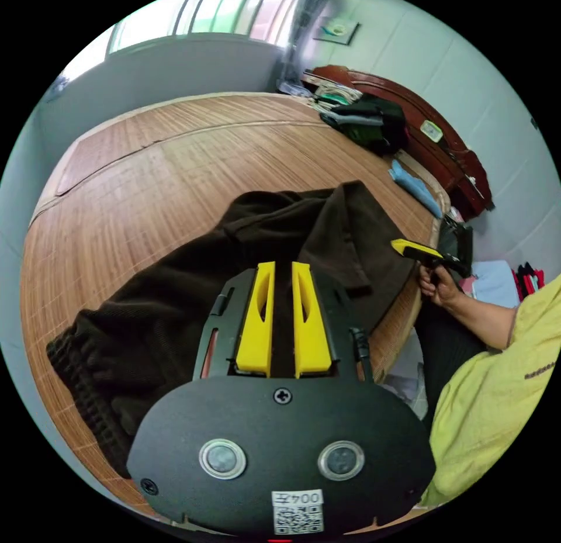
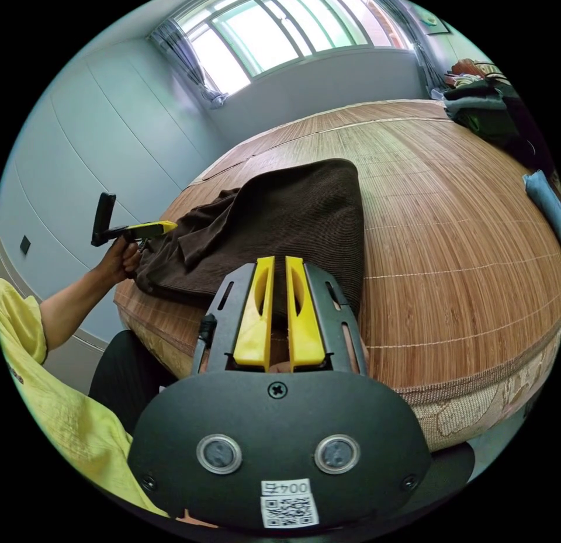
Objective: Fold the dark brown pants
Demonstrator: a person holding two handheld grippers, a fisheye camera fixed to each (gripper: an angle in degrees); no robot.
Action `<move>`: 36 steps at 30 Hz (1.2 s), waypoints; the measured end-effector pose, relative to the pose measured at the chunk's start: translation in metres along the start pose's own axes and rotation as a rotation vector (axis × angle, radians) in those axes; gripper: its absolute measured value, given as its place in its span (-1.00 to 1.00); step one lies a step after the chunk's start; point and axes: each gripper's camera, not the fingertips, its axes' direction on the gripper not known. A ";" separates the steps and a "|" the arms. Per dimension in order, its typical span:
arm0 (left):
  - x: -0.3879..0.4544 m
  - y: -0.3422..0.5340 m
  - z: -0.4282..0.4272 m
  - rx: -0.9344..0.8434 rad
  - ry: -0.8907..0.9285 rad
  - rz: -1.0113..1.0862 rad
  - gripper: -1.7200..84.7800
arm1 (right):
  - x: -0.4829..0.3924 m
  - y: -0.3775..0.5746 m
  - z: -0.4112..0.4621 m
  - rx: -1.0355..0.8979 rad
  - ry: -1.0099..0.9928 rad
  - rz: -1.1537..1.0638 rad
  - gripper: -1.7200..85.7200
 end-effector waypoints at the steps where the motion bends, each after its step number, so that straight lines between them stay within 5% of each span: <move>1: -0.003 -0.001 -0.004 0.028 -0.034 -0.030 -0.78 | 0.000 0.000 0.000 0.001 0.003 0.000 -0.85; 7: 0.002 -0.041 0.016 -0.019 -0.230 -0.003 -0.64 | 0.001 0.000 -0.001 -0.001 0.003 0.003 -0.86; 12: 0.007 -0.063 0.040 -0.118 -0.193 0.039 -0.77 | 0.002 0.001 -0.001 0.000 0.008 0.011 -0.87; 20: 0.114 -0.034 -0.036 0.222 -0.531 0.168 -0.89 | -0.001 0.004 -0.001 0.004 0.024 0.011 -0.92; 26: -0.014 -0.067 0.041 -0.130 -0.208 -0.202 -0.86 | -0.003 0.004 -0.001 -0.002 0.034 0.012 -0.96; 30: -0.037 -0.063 0.015 -0.012 -0.024 -0.307 -0.80 | -0.004 0.004 -0.001 -0.004 0.042 0.015 -0.97; 36: 0.069 -0.035 -0.006 -0.042 -0.010 0.148 -0.73 | -0.005 0.004 -0.001 -0.006 0.044 0.015 -0.98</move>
